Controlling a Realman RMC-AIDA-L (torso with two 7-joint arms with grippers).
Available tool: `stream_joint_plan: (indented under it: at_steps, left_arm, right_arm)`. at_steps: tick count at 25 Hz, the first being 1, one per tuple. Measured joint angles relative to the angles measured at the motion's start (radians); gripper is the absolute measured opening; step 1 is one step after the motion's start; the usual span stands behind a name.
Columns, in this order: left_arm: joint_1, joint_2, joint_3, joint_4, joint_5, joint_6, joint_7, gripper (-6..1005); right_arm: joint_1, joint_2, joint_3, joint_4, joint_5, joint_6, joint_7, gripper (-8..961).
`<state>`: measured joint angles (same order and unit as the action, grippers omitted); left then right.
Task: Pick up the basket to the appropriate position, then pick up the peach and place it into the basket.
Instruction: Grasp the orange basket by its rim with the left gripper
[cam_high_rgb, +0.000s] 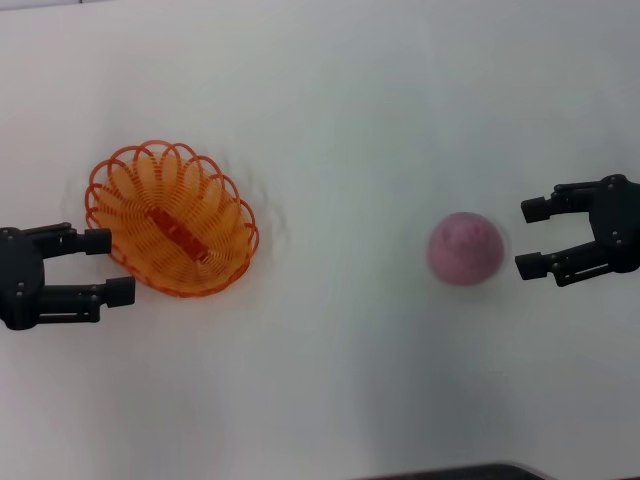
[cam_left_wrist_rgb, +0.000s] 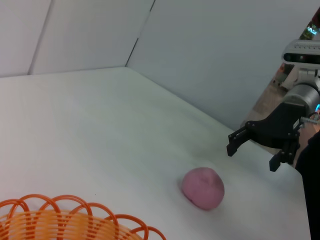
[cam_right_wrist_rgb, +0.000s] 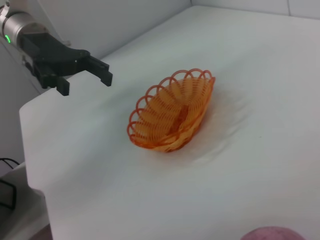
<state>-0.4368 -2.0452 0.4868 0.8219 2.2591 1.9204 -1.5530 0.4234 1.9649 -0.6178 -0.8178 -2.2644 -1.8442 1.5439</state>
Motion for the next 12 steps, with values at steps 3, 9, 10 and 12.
stream_joint_plan:
  at_steps: [3, 9, 10, 12]
  left_arm:
    - [0.002, -0.002, -0.003, 0.0, -0.006, 0.004, -0.006, 883]
    - [-0.004, -0.002, -0.002, 0.0, -0.007, 0.01, -0.017, 881]
    - [-0.005, -0.002, -0.001, 0.0, -0.007, 0.01, -0.02, 881]
    - [-0.009, -0.001, 0.0, 0.0, -0.007, 0.01, -0.028, 880]
  right_arm:
    - [0.0, 0.0, 0.003, -0.007, 0.0, 0.004, 0.0, 949]
    - [0.001, 0.0, 0.007, -0.013, 0.001, 0.005, 0.0, 948]
    - [0.002, 0.0, 0.008, -0.013, 0.001, 0.006, 0.0, 948]
    - [0.002, 0.0, 0.009, -0.013, 0.001, 0.009, 0.0, 948]
